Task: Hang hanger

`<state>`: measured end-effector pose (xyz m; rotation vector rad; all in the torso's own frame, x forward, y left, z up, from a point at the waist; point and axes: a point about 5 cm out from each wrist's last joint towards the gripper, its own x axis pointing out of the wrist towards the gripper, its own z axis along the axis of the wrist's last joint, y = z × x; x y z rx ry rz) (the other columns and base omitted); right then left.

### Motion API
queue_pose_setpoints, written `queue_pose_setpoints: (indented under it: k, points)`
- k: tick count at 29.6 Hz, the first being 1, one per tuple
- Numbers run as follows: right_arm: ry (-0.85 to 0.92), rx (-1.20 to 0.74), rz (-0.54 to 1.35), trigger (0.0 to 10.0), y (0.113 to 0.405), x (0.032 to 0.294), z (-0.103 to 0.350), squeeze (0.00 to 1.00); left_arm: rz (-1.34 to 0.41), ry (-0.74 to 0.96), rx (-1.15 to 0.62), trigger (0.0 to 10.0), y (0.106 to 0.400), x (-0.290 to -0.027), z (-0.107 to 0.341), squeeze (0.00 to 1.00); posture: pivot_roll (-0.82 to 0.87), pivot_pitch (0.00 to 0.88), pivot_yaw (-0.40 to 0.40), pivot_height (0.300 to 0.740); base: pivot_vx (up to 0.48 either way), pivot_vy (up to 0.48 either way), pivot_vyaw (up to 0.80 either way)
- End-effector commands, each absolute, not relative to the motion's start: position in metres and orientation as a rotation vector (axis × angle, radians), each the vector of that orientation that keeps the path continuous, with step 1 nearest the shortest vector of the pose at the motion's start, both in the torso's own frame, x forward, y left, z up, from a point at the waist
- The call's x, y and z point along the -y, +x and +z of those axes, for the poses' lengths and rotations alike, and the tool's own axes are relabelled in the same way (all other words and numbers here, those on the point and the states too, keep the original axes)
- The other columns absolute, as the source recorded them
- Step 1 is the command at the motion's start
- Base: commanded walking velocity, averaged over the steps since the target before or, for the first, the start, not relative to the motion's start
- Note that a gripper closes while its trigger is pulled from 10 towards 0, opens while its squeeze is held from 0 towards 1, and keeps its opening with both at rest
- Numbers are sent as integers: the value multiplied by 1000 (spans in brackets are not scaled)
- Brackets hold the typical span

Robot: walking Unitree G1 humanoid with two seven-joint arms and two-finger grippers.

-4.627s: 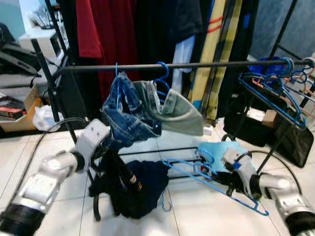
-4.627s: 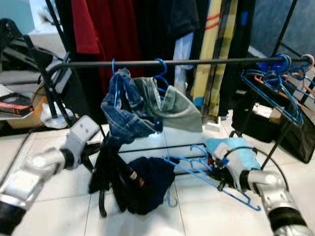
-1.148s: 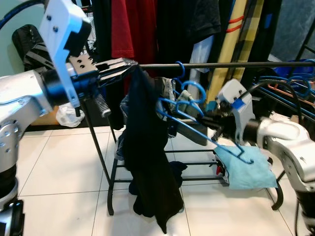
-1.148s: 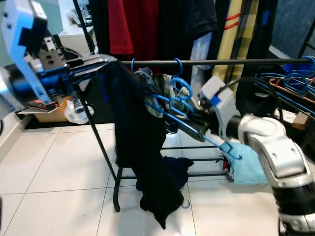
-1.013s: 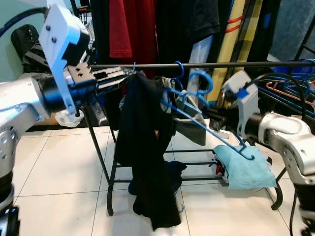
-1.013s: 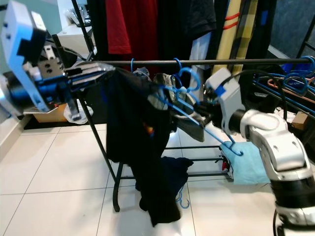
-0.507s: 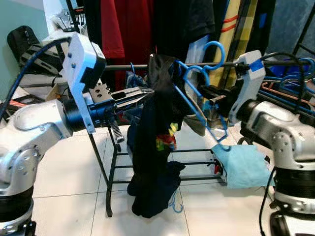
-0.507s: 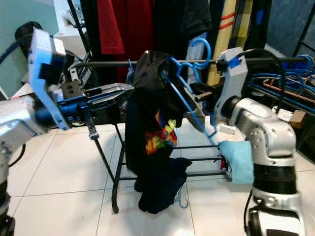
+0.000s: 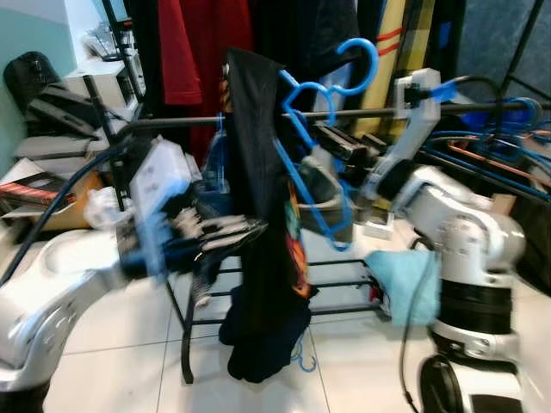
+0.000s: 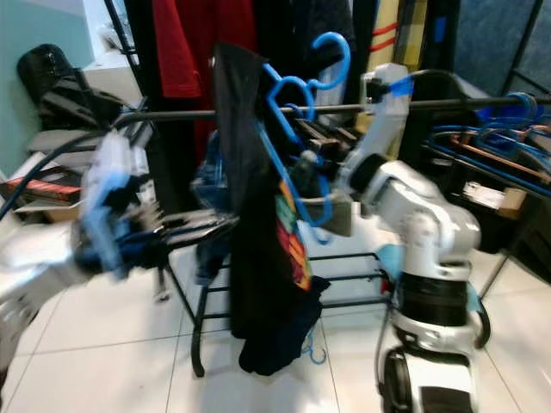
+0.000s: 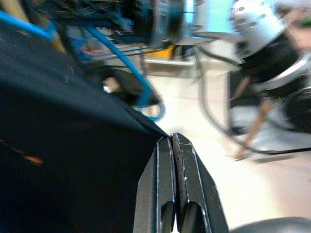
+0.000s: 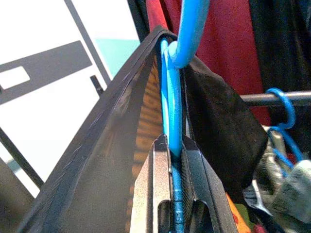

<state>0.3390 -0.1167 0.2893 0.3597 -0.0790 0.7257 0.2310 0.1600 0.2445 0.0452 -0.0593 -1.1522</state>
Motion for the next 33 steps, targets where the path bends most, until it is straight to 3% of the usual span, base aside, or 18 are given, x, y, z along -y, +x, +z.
queue_pose_setpoints:
  k: [1, 8, 13, 15, 17, 26, 28, 33]
  points:
    - [375, 110, 738, 10000, 342, 103, 295, 0, -1226, -48, 23, 10000, 217, -168, 236, 0, -65, 0, 32, 740, 0, 0, 0]
    - [522, 50, 654, 10000, 355, 92, 290, 0, -1298, -181, -28, 10000, 188, -177, 213, 0, -38, 0, 18, 740, 0, 0, 0]
    - [789, 20, 639, 10000, 361, 85, 290, 0, -1305, -127, -54, 10000, 183, -167, 203, 0, -35, 0, 15, 740, 0, 0, 0]
    - [875, 24, 654, 10000, 361, 83, 292, 0, -1263, -111, -53, 10000, 189, -166, 201, 0, -32, 0, 14, 740, 0, 0, 0]
    - [1061, 56, 698, 10000, 360, 78, 302, 0, -1098, -30, -74, 10000, 214, -168, 191, 0, -32, 0, 15, 740, 0, 0, 0]
    - [1172, 168, 658, 10000, 363, 84, 317, 0, -1049, 37, -74, 10000, 228, -173, 187, 0, -28, 0, 18, 740, 0, 0, 0]
    - [1139, 202, 625, 10000, 365, 85, 322, 0, -1042, 45, -53, 10000, 231, -173, 191, 0, -24, 0, 16, 740, 0, 0, 0]
    - [710, 104, 567, 10000, 365, 51, 301, 0, -913, 4, 52, 10000, 253, -177, 208, 0, -22, 0, 8, 740, 0, 0, 0]
